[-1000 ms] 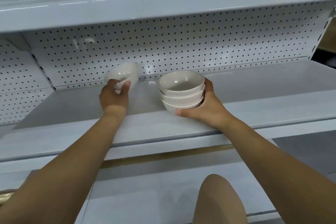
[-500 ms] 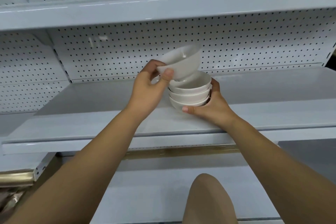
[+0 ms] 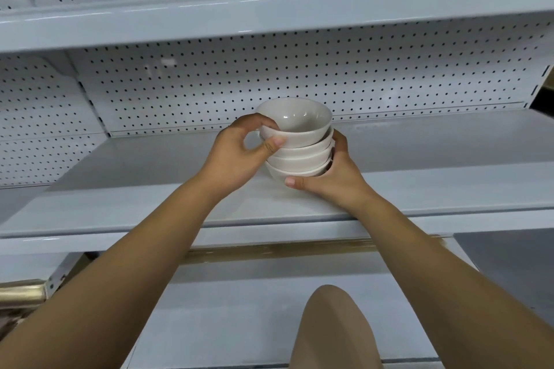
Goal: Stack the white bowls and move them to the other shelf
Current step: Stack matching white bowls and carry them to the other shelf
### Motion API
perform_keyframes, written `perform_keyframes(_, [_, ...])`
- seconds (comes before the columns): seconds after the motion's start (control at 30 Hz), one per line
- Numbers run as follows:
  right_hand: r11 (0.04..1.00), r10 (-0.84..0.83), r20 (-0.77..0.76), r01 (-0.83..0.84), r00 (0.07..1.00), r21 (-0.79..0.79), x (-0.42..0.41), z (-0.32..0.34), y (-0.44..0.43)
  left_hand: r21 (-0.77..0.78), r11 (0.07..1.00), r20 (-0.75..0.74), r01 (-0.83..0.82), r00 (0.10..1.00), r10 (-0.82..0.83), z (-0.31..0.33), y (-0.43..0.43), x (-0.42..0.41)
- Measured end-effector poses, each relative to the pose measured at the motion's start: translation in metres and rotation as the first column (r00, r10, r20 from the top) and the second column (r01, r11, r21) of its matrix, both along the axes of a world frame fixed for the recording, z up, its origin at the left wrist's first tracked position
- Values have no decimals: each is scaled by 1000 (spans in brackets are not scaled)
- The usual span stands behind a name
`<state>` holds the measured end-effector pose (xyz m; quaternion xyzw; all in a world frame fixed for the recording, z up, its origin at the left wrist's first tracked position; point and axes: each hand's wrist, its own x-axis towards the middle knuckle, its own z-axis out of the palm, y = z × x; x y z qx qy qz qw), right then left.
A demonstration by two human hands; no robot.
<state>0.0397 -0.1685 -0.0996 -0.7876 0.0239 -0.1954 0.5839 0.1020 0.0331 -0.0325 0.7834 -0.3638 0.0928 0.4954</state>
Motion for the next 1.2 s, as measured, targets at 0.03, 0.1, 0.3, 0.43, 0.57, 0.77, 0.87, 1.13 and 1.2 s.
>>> perform_keyframes(0.03, [1000,1,0,-1,1000,1,0,0,0,6,1000,-8,3,1000,-2,-1,1,1])
perform_keyframes(0.1, [1000,1,-3,-1,1000,-1,0,-1,0,14,1000,-34,16,999,-15,-3,2,2])
perform_keyframes(0.3, [1000,4,-15,-4,1000,-6,0,0,-1,3,999,-99,45,994,-45,-15,-1,7])
perform_keyframes(0.43, [1000,5,-15,-5,1000,-14,0,0,-1,-200,977,-264,68,957,-121,-21,1,2])
perform_keyframes(0.57, [999,3,-24,-4,1000,-33,1,2,-1,-293,956,-477,-21,870,-127,-23,-3,3])
perform_keyframes(0.77, [999,11,-38,-12,999,-31,-6,8,-1,-426,904,-590,20,752,-294,-27,-14,-5])
perform_keyframes(0.87, [1000,5,-30,-6,1000,-15,-11,11,-1,-457,889,-608,-22,737,-294,-25,-16,-14])
perform_keyframes(1.13, [1000,5,5,-5,1000,15,-50,23,-2,-454,890,-582,-50,773,-254,-23,-21,-51])
perform_keyframes(1.2, [999,-4,27,3,1000,33,-73,26,-6,-448,893,-560,-31,788,-254,-21,-27,-68])
